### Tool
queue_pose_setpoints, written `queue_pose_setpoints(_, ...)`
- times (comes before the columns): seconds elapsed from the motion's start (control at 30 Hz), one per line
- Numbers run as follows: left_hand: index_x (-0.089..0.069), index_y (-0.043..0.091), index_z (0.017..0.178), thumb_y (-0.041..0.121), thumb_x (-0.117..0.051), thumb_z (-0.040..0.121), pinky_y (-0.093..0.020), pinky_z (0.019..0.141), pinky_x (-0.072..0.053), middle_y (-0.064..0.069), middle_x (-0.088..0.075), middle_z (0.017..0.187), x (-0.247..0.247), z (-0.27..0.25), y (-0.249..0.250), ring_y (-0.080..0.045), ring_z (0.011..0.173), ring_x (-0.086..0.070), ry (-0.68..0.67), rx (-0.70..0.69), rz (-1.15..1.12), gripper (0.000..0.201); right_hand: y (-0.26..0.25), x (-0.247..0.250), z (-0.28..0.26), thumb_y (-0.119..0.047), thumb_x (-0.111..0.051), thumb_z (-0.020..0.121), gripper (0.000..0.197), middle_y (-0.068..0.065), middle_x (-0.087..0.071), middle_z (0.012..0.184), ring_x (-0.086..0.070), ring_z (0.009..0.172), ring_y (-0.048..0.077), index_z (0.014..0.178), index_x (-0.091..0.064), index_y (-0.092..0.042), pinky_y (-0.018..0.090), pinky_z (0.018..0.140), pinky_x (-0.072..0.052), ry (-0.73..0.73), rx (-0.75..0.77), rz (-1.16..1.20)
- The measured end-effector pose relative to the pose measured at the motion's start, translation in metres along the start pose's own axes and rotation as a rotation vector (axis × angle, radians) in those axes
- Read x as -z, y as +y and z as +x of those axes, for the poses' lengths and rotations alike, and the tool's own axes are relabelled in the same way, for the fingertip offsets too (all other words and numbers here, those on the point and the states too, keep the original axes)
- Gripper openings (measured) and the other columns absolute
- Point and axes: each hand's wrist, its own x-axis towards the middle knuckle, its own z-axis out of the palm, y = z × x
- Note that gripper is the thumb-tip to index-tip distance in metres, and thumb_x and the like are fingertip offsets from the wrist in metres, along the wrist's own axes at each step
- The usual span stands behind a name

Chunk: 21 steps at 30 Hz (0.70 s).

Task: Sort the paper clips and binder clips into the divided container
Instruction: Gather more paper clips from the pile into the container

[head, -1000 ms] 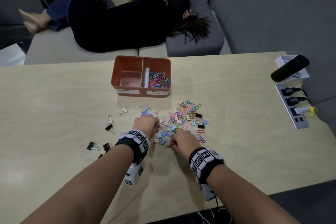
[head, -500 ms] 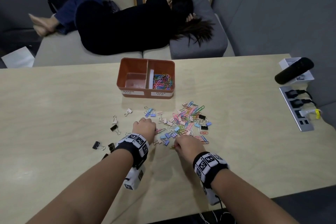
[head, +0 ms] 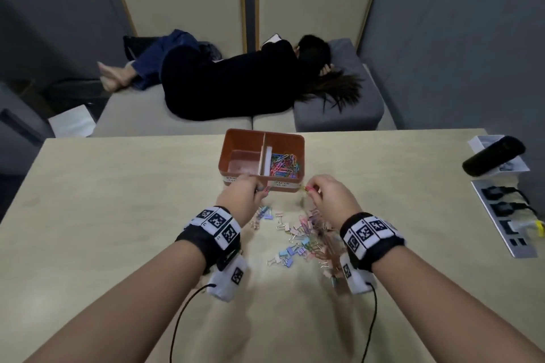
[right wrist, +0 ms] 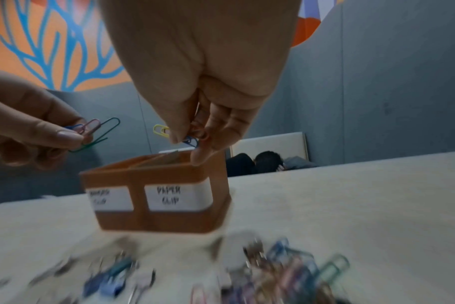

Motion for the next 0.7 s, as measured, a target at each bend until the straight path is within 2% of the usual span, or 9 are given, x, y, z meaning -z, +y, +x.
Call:
queue_pose_setpoints(0.13,-0.048,0.017,0.081,0.025,-0.053,0.094,-0.025,0.079,-0.041,0.000,-0.046,0.093,0.019,0.028,0.026,-0.013,0.077,-0.046,0.038,-0.016,-0.025,0.017,-0.012,0.009,0.045,-0.019,-0.054,0.094,0.012,-0.001,-0.059,0.101,-0.054,0.085,0.012,0.102,-0.061,-0.016,0.023,0.078,-0.045,0.053,-0.009,0.040)
queue_pose_setpoints(0.2,-0.051,0.015,0.083,0.026,-0.053,0.095,-0.024,0.081,-0.041,-0.001,-0.048,0.097,0.020,0.045,0.036,-0.014,0.080,-0.048,0.038,0.017,-0.036,0.016,-0.012,0.008,0.062,-0.017,-0.054,0.093,0.013,0.002,-0.060,0.103,-0.055,0.087,0.015,0.103,-0.061,-0.013,0.027,0.081,-0.047,0.061,-0.022,0.054)
queue_pose_setpoints(0.27,-0.056,0.011,0.091,0.028,-0.055,0.093,-0.030,0.084,-0.044,-0.006,-0.055,0.105,0.017,0.062,0.041,-0.021,0.089,-0.056,0.035,0.061,-0.043,0.018,-0.011,0.005,0.077,-0.014,-0.055,0.092,0.016,0.006,-0.061,0.106,-0.058,0.093,0.020,0.106,-0.063,-0.011,0.032,0.087,-0.049,0.053,-0.033,0.062)
queue_pose_setpoints(0.4,-0.061,0.006,0.111,0.032,-0.060,0.090,-0.034,0.090,-0.048,-0.011,-0.064,0.112,0.005,0.085,0.039,-0.024,0.102,-0.060,0.001,0.100,-0.098,0.034,-0.007,-0.003,0.095,-0.014,-0.053,0.093,0.030,0.009,-0.062,0.119,-0.060,0.106,0.023,0.122,-0.059,-0.011,0.031,0.096,-0.046,0.018,-0.041,0.086)
queue_pose_setpoints(0.5,-0.060,0.009,0.121,0.032,-0.059,0.091,-0.036,0.096,-0.046,-0.012,-0.060,0.117,-0.001,0.089,0.033,-0.026,0.107,-0.058,0.014,0.053,-0.092,0.038,0.002,-0.002,0.093,-0.015,-0.053,0.094,0.029,0.007,-0.061,0.119,-0.061,0.103,0.022,0.122,-0.060,-0.012,0.034,0.095,-0.049,0.056,0.002,0.146)
queue_pose_setpoints(0.53,-0.062,0.010,0.119,0.030,-0.059,0.090,-0.034,0.095,-0.046,-0.011,-0.060,0.115,-0.002,0.086,0.031,-0.024,0.104,-0.058,0.031,0.013,-0.108,0.035,0.007,-0.001,0.089,-0.016,-0.053,0.094,0.026,0.006,-0.062,0.115,-0.061,0.099,0.020,0.118,-0.061,-0.012,0.034,0.092,-0.050,0.075,0.027,0.162)
queue_pose_setpoints(0.6,-0.065,0.012,0.112,0.027,-0.061,0.089,-0.023,0.086,-0.045,-0.005,-0.062,0.107,-0.003,0.076,0.028,-0.014,0.091,-0.056,0.029,-0.094,-0.157,0.028,0.018,0.000,0.077,-0.018,-0.055,0.093,0.019,0.000,-0.062,0.106,-0.060,0.089,0.016,0.109,-0.064,-0.015,0.031,0.083,-0.051,0.097,0.066,0.166)
queue_pose_setpoints(0.7,-0.066,0.013,0.105,0.026,-0.065,0.087,-0.009,0.070,-0.039,0.002,-0.062,0.093,-0.015,0.051,0.024,-0.007,0.079,-0.053,-0.061,-0.181,-0.207,0.022,0.036,-0.001,0.050,-0.024,-0.056,0.092,0.010,-0.008,-0.059,0.093,-0.057,0.078,0.011,0.099,-0.062,-0.018,0.028,0.072,-0.050,0.073,0.034,0.175)
